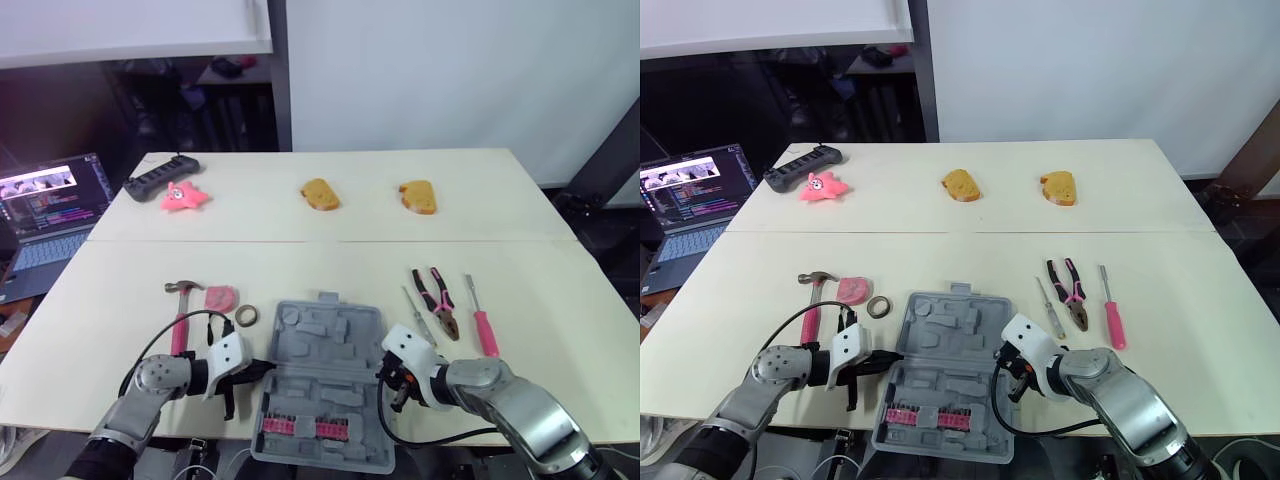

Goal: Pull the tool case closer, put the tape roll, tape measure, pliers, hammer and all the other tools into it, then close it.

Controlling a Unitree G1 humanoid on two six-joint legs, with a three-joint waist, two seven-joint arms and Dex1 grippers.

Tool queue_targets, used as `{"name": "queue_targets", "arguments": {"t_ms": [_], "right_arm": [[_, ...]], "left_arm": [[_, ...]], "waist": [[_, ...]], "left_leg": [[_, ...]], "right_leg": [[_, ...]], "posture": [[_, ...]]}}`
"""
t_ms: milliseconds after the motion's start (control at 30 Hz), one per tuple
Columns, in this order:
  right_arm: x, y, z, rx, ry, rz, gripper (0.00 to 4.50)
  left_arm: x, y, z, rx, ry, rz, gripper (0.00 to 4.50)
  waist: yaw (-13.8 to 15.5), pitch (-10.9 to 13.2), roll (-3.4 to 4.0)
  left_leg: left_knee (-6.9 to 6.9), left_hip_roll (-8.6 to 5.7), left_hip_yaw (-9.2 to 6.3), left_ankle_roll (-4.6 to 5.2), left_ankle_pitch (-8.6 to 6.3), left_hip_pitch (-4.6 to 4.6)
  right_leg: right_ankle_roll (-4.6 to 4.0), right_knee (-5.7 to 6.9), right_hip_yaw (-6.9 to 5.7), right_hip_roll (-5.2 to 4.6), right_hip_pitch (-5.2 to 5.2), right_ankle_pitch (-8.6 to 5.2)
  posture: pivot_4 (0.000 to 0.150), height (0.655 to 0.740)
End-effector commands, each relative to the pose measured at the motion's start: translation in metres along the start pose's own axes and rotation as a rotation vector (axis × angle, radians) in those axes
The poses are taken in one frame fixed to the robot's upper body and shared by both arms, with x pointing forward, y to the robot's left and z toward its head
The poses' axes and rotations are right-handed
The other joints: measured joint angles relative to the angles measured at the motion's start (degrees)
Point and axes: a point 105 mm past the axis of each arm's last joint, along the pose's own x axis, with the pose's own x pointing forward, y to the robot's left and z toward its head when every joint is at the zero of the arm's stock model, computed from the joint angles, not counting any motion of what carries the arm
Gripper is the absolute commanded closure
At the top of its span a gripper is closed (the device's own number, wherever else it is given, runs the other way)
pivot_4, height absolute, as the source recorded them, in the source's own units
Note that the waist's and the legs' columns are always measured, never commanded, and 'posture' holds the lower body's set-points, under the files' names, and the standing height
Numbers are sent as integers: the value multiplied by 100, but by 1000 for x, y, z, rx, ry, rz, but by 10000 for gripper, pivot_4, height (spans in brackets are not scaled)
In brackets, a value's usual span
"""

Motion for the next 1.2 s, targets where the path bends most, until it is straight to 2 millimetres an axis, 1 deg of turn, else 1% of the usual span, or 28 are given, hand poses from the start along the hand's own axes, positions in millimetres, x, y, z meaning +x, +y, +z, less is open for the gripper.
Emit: {"name": "queue_targets", "arguments": {"t_ms": [33, 167, 300, 433, 500, 667, 833, 1067, 1200], "right_arm": [[-2, -5, -3, 2, 12, -24, 44661], [-4, -7, -2, 5, 10, -28, 44661], [-8, -9, -4, 8, 13, -38, 44661], [-12, -11, -5, 15, 15, -49, 44661], [-14, -13, -6, 22, 17, -61, 44661], [-20, -19, -13, 40, 27, -95, 44661], [-22, -19, -16, 52, 28, -100, 44661], [-23, -15, -16, 45, 33, -83, 44661], [-20, -13, -15, 42, 29, -78, 44661]], "left_arm": [[1, -42, -38, -87, 141, -123, 45000], [1, -40, -29, -62, 128, -121, 45000], [0, -30, -17, -30, 132, -106, 45000], [2, -16, -9, -23, 139, -90, 45000], [4, -13, -5, -18, 140, -98, 45000], [10, -9, 12, -9, 125, -120, 45000], [13, -12, 30, 10, 118, -148, 45000], [12, -20, 46, 49, 148, -197, 45000], [12, -19, 55, 64, 150, -202, 45000]], "waist": [[-6, -2, 3], [-1, -2, 2], [2, 0, 1], [21, 2, 3], [44, 3, 3], [142, 10, -1], [140, 25, -7], [133, 62, -26], [136, 89, -39]], "left_leg": [[-1, 0, 0, 4, -2, 0], [0, 0, -1, 17, -11, -1], [0, 0, -1, 19, -12, -10], [4, -3, 0, 20, -12, -22], [6, -4, 0, 20, -12, -27], [11, -5, 1, 20, -12, -36], [12, -7, -1, 20, -12, -44], [9, -7, -1, 21, -13, -53], [8, -6, -1, 23, -14, -55]], "right_leg": [[1, -2, 1, 0, 0, -1], [3, -17, 5, -2, 2, -1], [5, -43, 4, -2, 6, 1], [9, -55, 2, -1, 5, 4], [11, -57, 0, -1, 5, 6], [13, -62, -1, -1, 2, 9], [16, -67, -2, -2, -1, 12], [18, -72, -2, -2, -11, 12], [17, -72, -3, -1, -13, 13]], "posture": [[1500, 7400], [1500, 7400], [1500, 7400], [1500, 7400], [1500, 7400], [1500, 7400], [1500, 7400], [1500, 7400], [1500, 7400]]}}
